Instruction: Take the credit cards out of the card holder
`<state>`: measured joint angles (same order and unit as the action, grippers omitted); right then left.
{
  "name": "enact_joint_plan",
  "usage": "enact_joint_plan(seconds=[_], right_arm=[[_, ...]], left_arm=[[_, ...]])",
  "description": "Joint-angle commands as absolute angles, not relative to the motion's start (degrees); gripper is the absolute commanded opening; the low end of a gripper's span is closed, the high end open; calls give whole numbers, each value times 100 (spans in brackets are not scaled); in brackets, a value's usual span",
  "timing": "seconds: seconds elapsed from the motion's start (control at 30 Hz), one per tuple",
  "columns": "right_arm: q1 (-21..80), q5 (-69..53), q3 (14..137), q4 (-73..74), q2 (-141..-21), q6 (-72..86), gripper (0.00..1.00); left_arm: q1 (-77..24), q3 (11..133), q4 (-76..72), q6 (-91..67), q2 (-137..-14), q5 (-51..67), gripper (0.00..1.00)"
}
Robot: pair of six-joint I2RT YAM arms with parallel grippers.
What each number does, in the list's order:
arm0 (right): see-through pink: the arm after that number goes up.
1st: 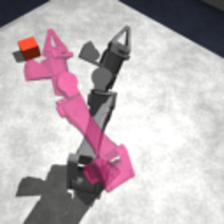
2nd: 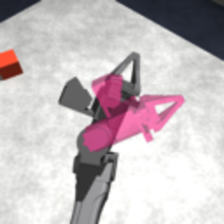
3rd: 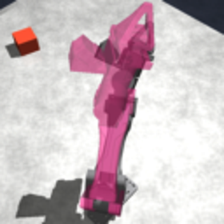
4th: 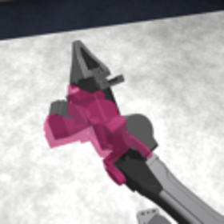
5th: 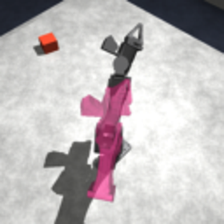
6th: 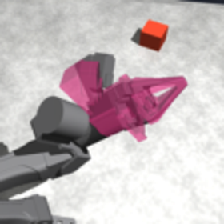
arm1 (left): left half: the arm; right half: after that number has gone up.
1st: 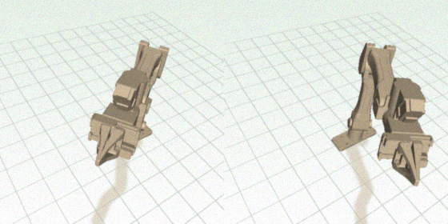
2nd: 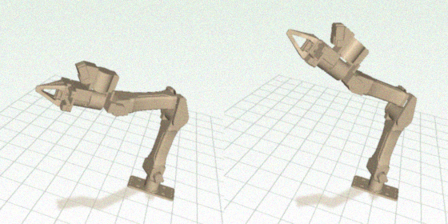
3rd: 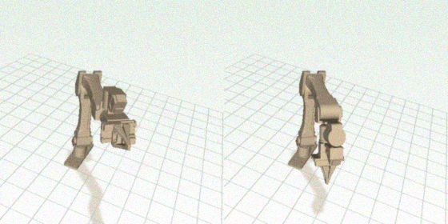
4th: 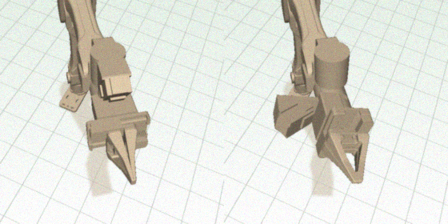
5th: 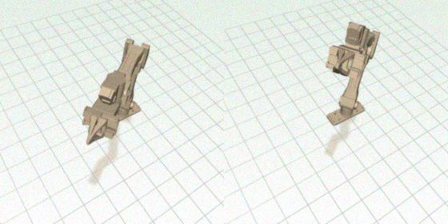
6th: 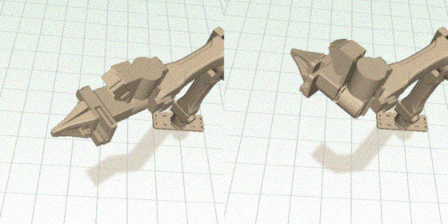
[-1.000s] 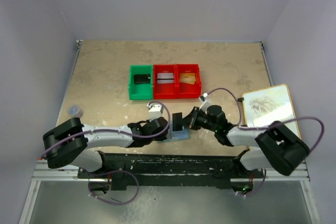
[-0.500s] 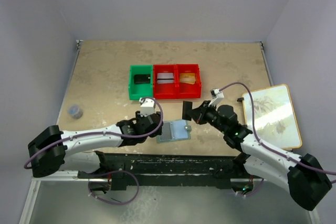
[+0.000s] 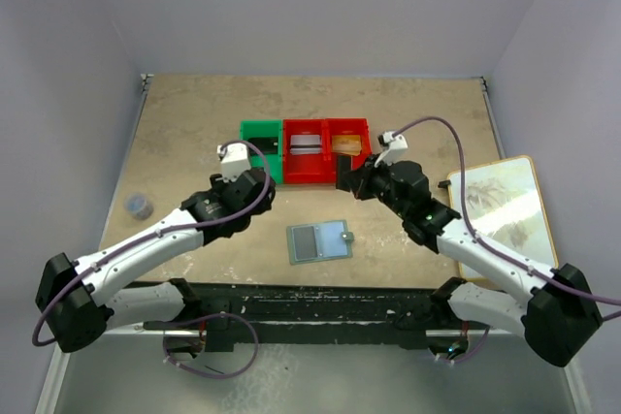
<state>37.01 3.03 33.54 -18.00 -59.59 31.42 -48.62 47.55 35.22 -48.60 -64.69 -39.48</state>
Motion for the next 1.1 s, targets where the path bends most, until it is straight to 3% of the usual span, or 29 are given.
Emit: enact_joint_plan(seconds=[0.0,0.4,0.73,1.07], right_arm=[[3709,695,4077,-1384,-6441,2905,0],[3752,377,5744,-1111,-8248,2698,0],[3854,1279,7500,17,-10086,2472,0],[3955,2176,8191,644,-10710,2282,0]], left_arm=[[-4286,5450,4367,-4588,-6163,-4424,65],[-3920,4981,4319,-4222,-5159,-4809,67],[-3920,5159,4448,-4071,-5478,-5199,68],[-3920,5144,4302,-3805,-5348,-4721,69]])
